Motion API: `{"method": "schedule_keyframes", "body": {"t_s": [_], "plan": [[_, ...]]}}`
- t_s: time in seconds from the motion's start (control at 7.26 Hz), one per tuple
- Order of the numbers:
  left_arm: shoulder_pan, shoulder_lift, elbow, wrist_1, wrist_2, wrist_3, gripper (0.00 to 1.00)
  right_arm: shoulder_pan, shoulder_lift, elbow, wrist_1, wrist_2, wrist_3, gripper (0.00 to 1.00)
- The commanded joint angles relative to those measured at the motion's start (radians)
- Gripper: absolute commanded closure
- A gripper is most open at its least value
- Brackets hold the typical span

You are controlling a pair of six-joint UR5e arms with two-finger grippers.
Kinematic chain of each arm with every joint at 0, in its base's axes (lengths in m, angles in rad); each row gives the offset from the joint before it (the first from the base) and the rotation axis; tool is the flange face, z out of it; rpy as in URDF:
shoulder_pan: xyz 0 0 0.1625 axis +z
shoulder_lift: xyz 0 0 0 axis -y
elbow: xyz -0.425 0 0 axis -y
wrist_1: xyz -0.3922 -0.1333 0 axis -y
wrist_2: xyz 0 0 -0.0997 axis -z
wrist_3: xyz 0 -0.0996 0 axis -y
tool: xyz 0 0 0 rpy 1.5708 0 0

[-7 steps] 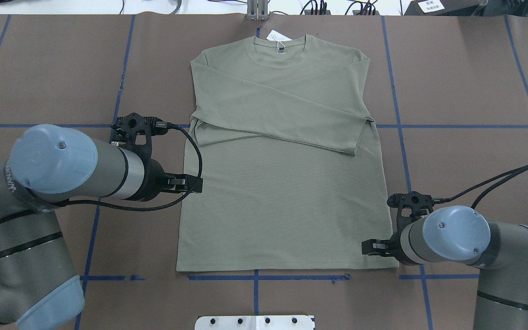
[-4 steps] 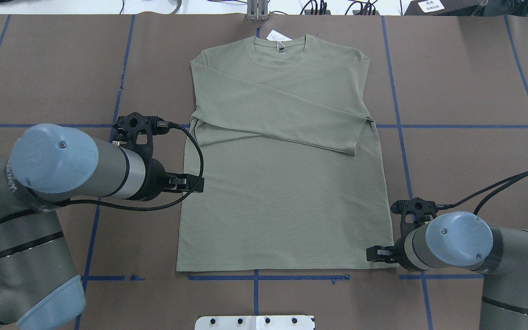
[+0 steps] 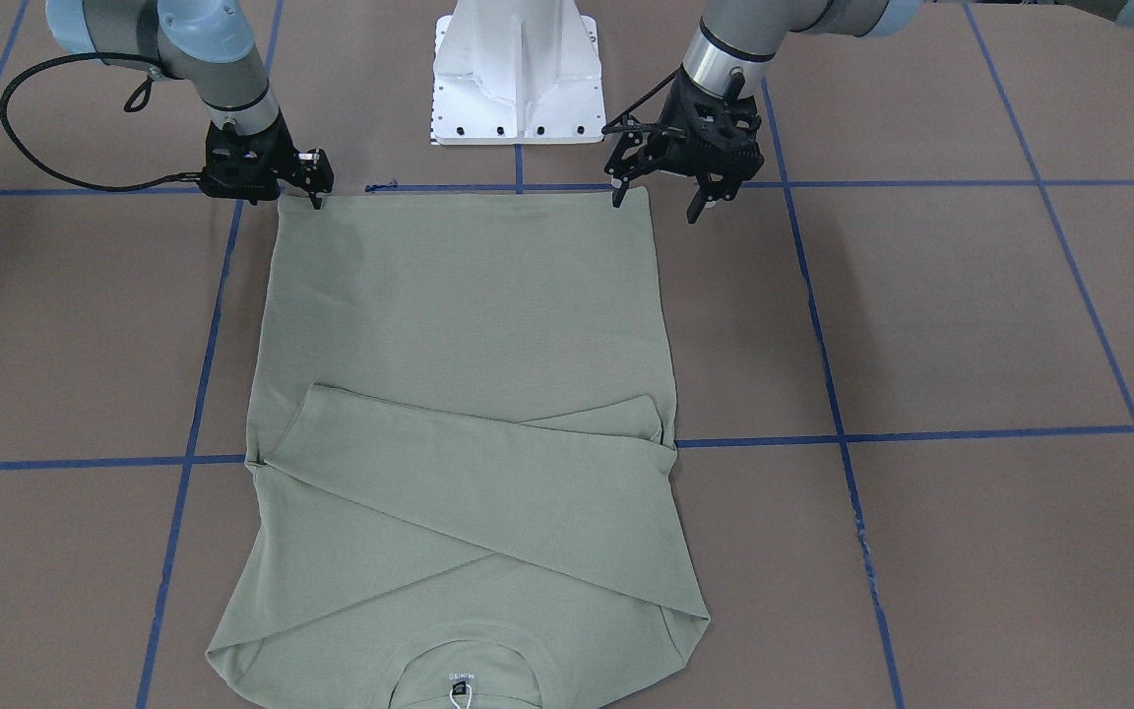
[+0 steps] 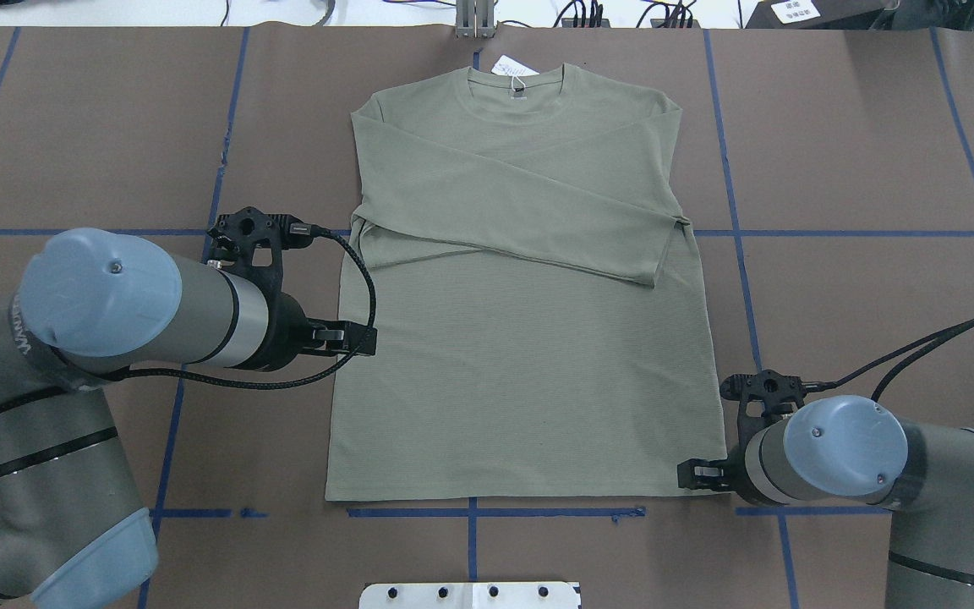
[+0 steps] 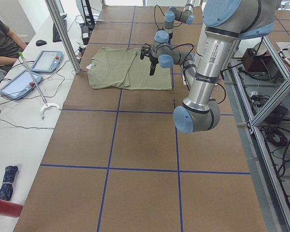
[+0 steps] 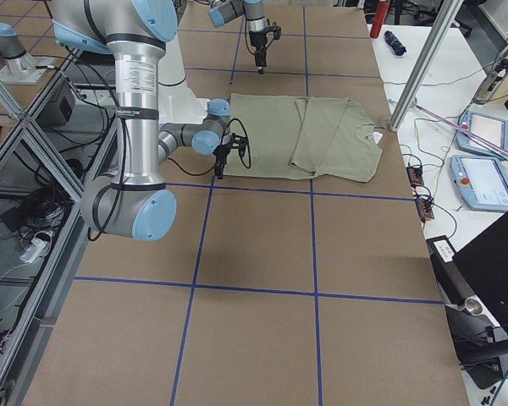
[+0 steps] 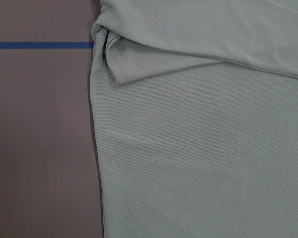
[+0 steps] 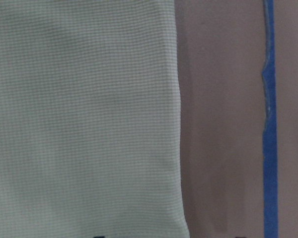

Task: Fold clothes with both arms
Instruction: 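Lower both grippers to the shirt hem corners nearest the robot and grasp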

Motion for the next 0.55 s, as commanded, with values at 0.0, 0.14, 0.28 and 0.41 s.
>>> {"method": "schedule_keyframes", "body": {"t_s": [0.0,0.14,0.28,0.41], "plan": [[0.0,0.0,0.001,0.0,-0.001,0.0,0.02,0.001,-0.002,-0.002,0.0,0.0,-0.009,0.38],[0.0,0.001,0.001,0.0,-0.001,0.002,0.02,0.001,-0.002,-0.004,0.0,0.0,-0.01,0.38],[0.0,-0.002,-0.002,0.0,-0.001,0.002,0.02,0.0,0.0,-0.008,0.0,0.0,-0.013,0.38],[0.0,-0.002,-0.004,0.0,-0.001,0.002,0.02,0.001,-0.002,-0.004,0.0,0.002,-0.017,0.5]]}}
